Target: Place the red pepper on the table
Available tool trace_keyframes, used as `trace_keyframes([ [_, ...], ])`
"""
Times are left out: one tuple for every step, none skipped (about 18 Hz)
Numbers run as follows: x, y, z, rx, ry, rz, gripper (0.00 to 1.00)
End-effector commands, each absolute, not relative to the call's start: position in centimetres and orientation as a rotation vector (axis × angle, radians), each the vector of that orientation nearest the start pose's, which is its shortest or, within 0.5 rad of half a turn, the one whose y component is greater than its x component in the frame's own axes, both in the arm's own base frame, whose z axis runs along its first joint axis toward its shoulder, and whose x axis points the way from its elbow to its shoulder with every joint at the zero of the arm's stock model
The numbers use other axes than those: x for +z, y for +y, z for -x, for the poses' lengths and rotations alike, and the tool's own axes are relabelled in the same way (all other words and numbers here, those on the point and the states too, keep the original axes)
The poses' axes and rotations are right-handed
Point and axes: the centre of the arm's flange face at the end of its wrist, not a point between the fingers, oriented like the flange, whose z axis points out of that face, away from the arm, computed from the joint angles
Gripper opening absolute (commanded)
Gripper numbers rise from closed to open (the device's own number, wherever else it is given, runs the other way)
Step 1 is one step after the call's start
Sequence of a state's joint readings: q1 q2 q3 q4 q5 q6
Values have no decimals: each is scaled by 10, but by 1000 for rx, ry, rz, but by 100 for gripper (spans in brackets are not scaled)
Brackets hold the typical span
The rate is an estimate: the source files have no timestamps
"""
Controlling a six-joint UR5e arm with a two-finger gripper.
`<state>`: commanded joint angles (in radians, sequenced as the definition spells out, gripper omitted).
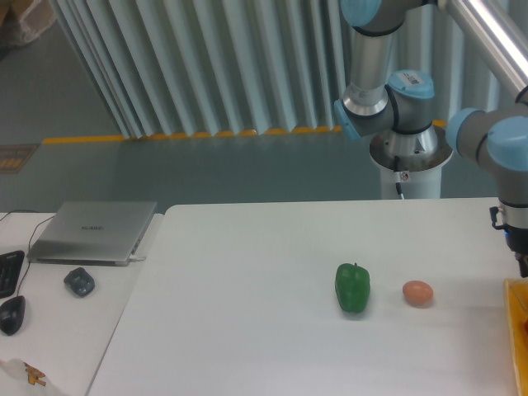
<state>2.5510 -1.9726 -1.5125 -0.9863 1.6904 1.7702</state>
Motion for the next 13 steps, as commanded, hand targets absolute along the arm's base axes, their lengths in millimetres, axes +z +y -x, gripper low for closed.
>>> trace_keyframes([
  [345, 466, 478, 406, 1204, 2952, 100],
  [343, 466, 478, 399, 1208, 2958, 100],
  [340, 465, 480, 399, 1212, 2975, 100],
  [333, 466, 481, 395, 1214, 3000, 100],
  [328, 465, 483, 395, 1231, 3024, 100],
  [328, 465, 484, 399, 1238, 3036, 100],
  [326, 465, 484, 394, 1240, 3037, 100],
  [325, 466, 484, 394, 1240, 3037, 100],
  [319, 467, 485, 378, 1243, 3041, 100],
  [316, 470, 482, 372, 1253, 3038, 100],
  [317, 470, 482, 374, 1251, 3038, 100],
  [317, 470, 482, 374, 1248, 3039, 100],
  [315, 471, 482, 372, 1246, 3040, 100],
])
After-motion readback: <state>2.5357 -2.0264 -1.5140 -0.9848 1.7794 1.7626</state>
